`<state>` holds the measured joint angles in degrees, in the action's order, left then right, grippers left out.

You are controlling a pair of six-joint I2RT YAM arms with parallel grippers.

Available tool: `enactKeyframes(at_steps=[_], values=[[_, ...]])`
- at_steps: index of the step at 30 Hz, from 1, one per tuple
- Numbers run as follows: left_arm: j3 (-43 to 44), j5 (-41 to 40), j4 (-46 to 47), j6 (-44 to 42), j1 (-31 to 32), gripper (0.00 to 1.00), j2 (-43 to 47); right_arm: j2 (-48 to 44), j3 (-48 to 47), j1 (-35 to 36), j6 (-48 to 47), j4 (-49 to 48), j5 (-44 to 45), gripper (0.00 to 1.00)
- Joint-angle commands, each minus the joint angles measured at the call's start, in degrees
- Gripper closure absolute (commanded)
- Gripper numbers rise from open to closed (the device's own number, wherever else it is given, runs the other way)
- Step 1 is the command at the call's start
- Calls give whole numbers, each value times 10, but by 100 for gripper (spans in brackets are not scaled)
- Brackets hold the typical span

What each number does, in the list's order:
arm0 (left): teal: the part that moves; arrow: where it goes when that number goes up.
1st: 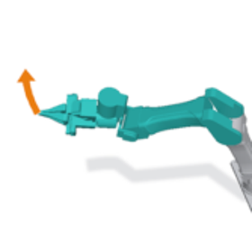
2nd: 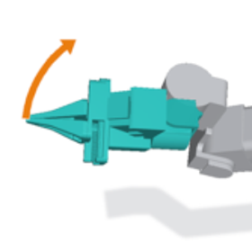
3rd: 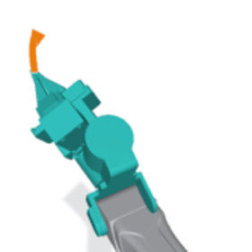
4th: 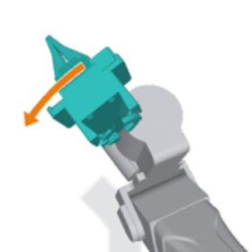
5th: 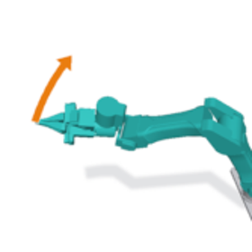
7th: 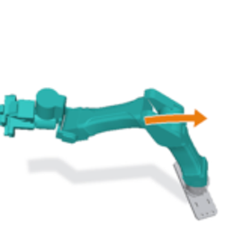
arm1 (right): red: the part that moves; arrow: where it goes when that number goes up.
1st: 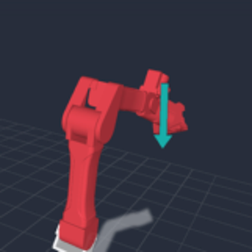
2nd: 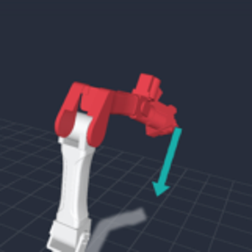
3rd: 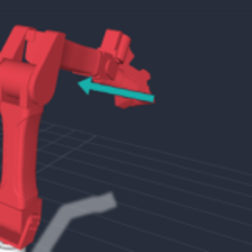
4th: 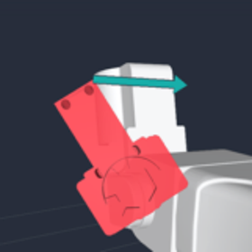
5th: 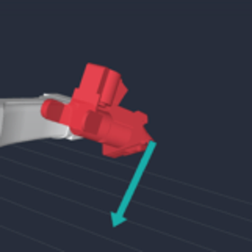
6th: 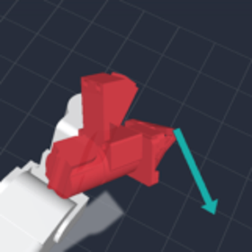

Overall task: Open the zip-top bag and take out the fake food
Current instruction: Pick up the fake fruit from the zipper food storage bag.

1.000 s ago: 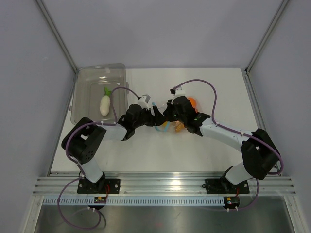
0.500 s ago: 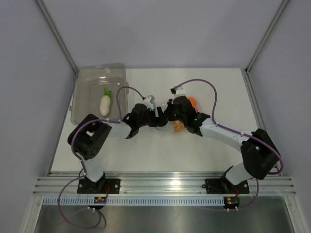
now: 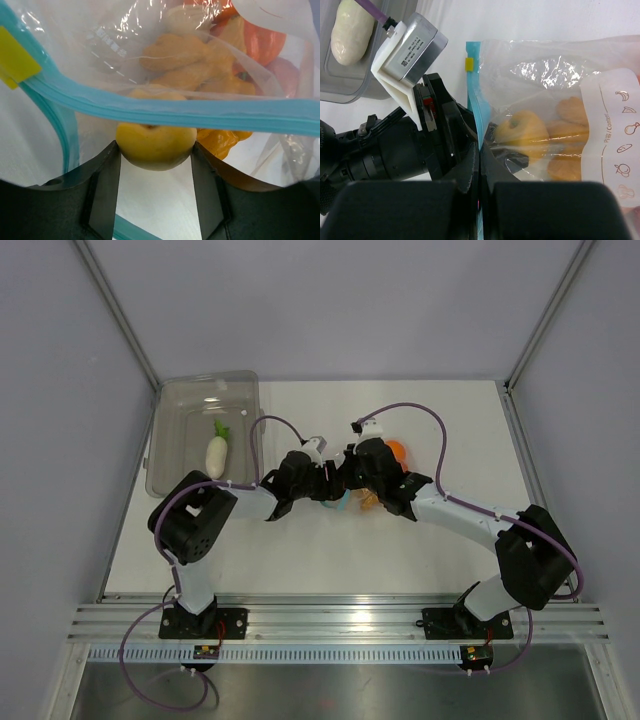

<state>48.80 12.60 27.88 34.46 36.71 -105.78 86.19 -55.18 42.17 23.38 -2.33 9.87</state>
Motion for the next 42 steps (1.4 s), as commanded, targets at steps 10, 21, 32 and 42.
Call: enactKeyframes(at_steps=[10,21,32,42], values=[[10,3,17,-5,3,57,24,-4,-17,-2,-3,-17,65,100],[-10,2,19,-6,0,58,67,37,-26,-60,2,-13,44,100],[-28,1,-20,9,-30,58,109,39,-30,-82,-2,-4,49,100],[-62,21,-31,16,-92,58,186,28,-26,-85,-1,0,40,100]])
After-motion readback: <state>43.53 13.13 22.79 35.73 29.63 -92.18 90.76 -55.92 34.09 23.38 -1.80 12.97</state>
